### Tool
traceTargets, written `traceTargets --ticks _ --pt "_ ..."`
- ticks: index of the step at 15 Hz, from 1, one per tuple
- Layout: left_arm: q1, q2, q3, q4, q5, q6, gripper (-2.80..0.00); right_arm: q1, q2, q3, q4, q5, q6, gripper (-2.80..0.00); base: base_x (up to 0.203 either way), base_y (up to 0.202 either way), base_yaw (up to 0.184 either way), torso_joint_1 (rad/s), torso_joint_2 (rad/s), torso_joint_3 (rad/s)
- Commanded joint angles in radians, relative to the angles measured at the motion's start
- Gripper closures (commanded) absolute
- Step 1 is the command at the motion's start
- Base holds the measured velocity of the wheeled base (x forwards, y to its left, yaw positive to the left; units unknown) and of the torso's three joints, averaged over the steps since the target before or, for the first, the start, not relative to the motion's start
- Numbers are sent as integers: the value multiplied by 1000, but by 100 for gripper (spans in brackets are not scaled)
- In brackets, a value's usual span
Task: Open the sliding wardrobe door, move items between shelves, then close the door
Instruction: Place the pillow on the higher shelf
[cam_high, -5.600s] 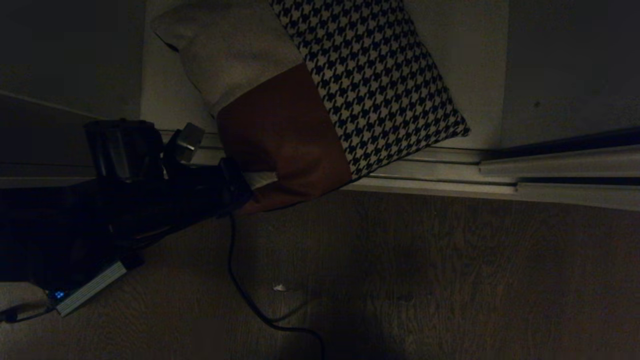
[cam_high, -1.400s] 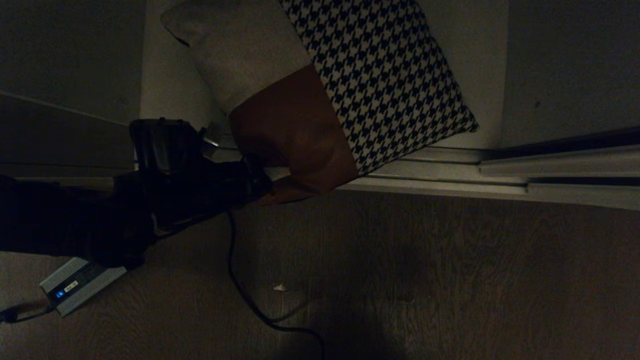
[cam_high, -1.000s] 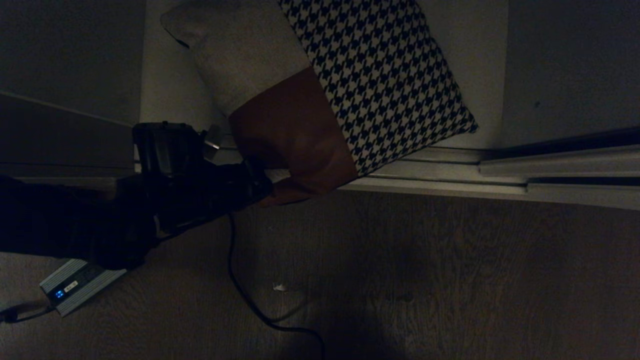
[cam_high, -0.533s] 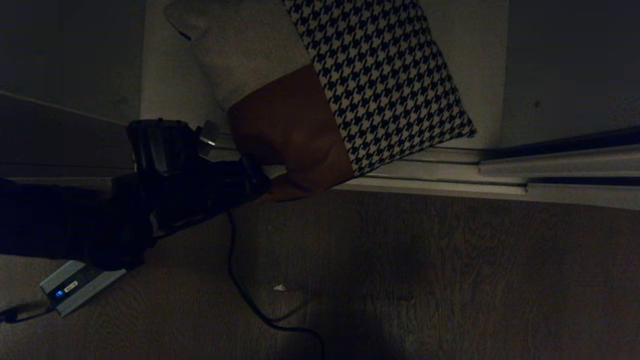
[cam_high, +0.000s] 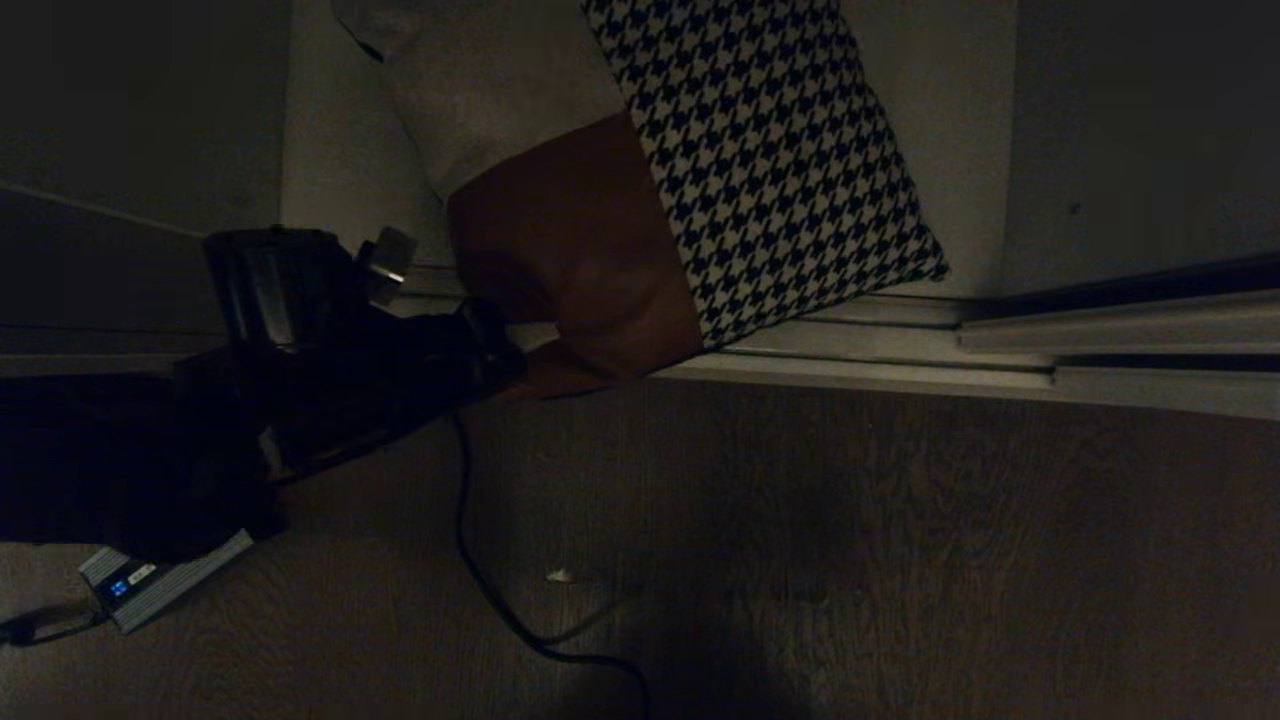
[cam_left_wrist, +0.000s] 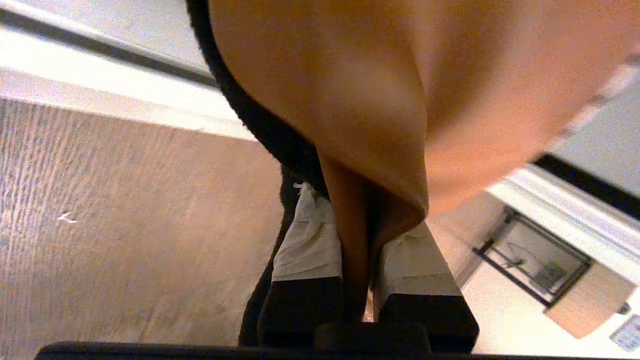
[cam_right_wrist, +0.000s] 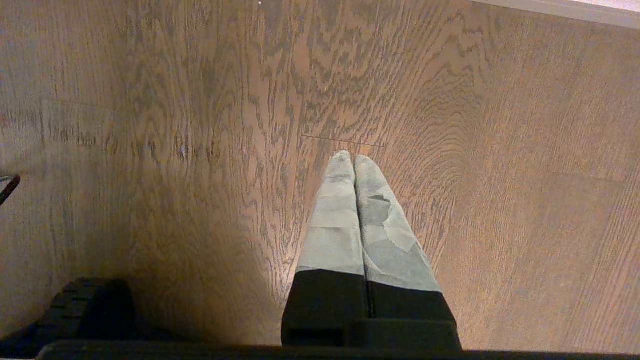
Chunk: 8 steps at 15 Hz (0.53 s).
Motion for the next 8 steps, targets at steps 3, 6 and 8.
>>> traceTargets --ticks 3,6,8 --pt "-37 -169 18 44 -7 -5 0 -1 2 3 1 0 0 0 0 0 0 0 0 0" --pt "-102 -257 45 123 -7 -5 0 1 2 3 1 1 0 0 0 0 0 0 0 0" --pt "-131 -297 76 127 -6 -5 0 1 2 3 1 -1 0 0 0 0 0 0 0 0"
